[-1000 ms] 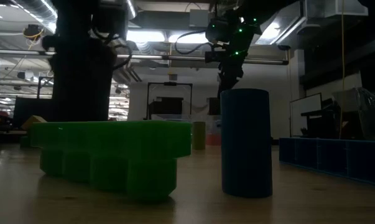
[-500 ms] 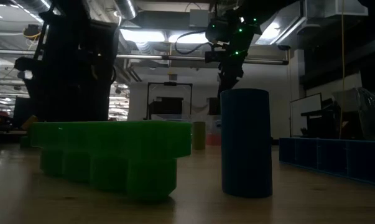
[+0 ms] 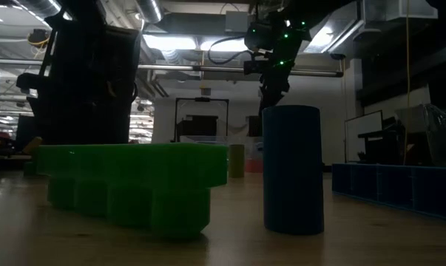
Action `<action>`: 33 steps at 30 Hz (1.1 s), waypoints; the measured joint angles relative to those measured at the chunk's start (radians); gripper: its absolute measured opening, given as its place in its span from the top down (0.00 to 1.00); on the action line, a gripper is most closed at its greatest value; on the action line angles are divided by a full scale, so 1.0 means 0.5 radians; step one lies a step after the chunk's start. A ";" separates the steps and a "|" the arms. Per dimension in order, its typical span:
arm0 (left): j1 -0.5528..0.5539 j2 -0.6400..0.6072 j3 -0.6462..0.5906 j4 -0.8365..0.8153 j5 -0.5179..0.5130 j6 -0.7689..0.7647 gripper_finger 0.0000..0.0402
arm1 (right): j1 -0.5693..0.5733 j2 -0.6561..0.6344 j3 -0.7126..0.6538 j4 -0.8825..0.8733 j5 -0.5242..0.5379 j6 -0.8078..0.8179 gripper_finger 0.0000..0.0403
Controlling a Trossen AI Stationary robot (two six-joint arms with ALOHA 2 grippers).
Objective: Sort blocks by size
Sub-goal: Put the yellow arch block into the right transparent bin
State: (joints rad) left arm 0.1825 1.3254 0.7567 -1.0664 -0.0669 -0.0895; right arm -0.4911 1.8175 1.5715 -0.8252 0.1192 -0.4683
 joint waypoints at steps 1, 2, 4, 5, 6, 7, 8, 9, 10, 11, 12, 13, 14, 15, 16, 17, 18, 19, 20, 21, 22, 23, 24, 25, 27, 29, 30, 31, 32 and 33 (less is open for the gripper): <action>0.000 0.000 0.000 0.000 0.000 0.000 0.45 | 0.000 0.000 0.000 0.000 0.000 0.000 0.54; 0.000 0.000 0.000 0.000 0.000 0.000 0.45 | 0.000 0.000 0.000 0.000 0.000 0.000 0.54; 0.000 0.000 0.000 0.000 0.000 0.000 0.45 | 0.000 0.000 0.000 0.000 0.000 0.000 0.54; 0.000 0.002 0.000 0.000 0.000 0.000 0.45 | 0.000 0.000 0.000 0.000 0.000 0.000 0.54; 0.000 0.008 0.000 0.000 -0.001 0.000 0.45 | 0.000 0.000 0.000 0.000 0.000 0.000 0.54; 0.000 0.015 0.000 0.000 -0.003 0.000 0.45 | 0.000 0.000 0.000 -0.002 0.000 0.000 0.54; 0.000 0.027 0.000 0.000 -0.012 -0.001 0.45 | 0.000 0.000 0.000 -0.005 0.000 0.000 0.54; 0.000 0.042 0.000 0.000 -0.025 -0.005 0.45 | 0.000 0.000 0.000 -0.010 0.000 0.000 0.54; 0.000 0.060 0.000 -0.005 -0.040 -0.011 0.45 | 0.000 0.000 0.000 -0.016 0.000 -0.001 0.54; 0.000 0.076 0.000 -0.005 -0.053 -0.015 0.45 | 0.000 0.000 0.000 -0.022 0.000 -0.001 0.54; 0.000 0.090 0.001 -0.005 -0.059 -0.017 0.45 | 0.000 0.000 0.000 -0.026 0.000 -0.001 0.54; 0.000 0.103 0.003 -0.008 -0.066 -0.019 0.45 | 0.000 0.000 0.000 -0.028 0.000 -0.001 0.54; 0.000 0.116 0.005 -0.013 -0.078 -0.025 0.45 | 0.000 0.000 0.000 -0.028 0.000 -0.001 0.54; -0.001 0.126 0.005 -0.017 -0.099 -0.035 0.45 | 0.000 0.000 0.000 -0.027 0.000 -0.001 0.54; -0.001 0.136 0.005 -0.019 -0.116 -0.049 0.45 | 0.000 0.000 0.000 -0.028 0.000 -0.001 0.54; 0.000 0.147 0.005 -0.022 -0.126 -0.055 0.45 | 0.000 0.000 0.000 -0.028 0.000 -0.001 0.54; 0.001 0.153 0.007 -0.026 -0.135 -0.058 0.45 | 0.000 0.000 0.000 -0.027 0.000 -0.001 0.54; 0.000 0.160 0.008 -0.027 -0.136 -0.059 0.45 | 0.000 0.000 0.000 -0.028 0.000 -0.001 0.54; 0.001 0.164 0.008 -0.026 -0.136 -0.059 0.45 | 0.000 0.000 0.000 -0.029 0.000 -0.001 0.54; 0.001 0.171 0.008 -0.026 -0.137 -0.059 0.45 | 0.000 0.000 0.000 -0.029 -0.001 -0.001 0.54; 0.001 0.172 0.008 -0.026 -0.139 -0.059 0.46 | 0.000 0.000 0.000 -0.029 0.000 -0.001 0.54; 0.001 0.173 0.008 -0.026 -0.142 -0.059 0.48 | 0.000 0.000 0.000 -0.029 0.000 -0.001 0.54; 0.001 0.172 0.008 -0.024 -0.143 -0.059 0.50 | 0.000 0.000 0.000 -0.029 0.000 -0.001 0.54; 0.001 0.172 0.008 -0.023 -0.144 -0.059 0.52 | 0.000 0.000 0.000 -0.029 0.000 -0.001 0.54; 0.001 0.173 0.008 -0.022 -0.145 -0.059 0.57 | 0.000 0.000 0.000 -0.029 -0.001 -0.001 0.54; 0.001 0.173 0.008 -0.018 -0.142 -0.056 0.63 | 0.000 0.000 0.000 -0.029 0.000 -0.001 0.54; 0.001 0.173 0.008 -0.018 -0.141 -0.053 0.66 | 0.000 0.000 0.000 -0.029 0.000 -0.001 0.54; 0.001 0.174 0.011 -0.021 -0.139 -0.051 0.68 | 0.000 0.000 0.000 -0.029 0.000 -0.001 0.54; 0.001 0.175 0.017 -0.025 -0.129 -0.053 0.71 | 0.000 0.000 0.000 -0.030 -0.001 -0.001 0.54; 0.001 0.176 0.024 -0.031 -0.121 -0.056 0.73 | 0.000 0.000 0.000 -0.029 0.000 -0.001 0.54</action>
State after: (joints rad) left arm 0.1829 1.4134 0.7685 -1.0821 -0.1273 -0.1174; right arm -0.4911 1.8175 1.5715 -0.8399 0.1191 -0.4688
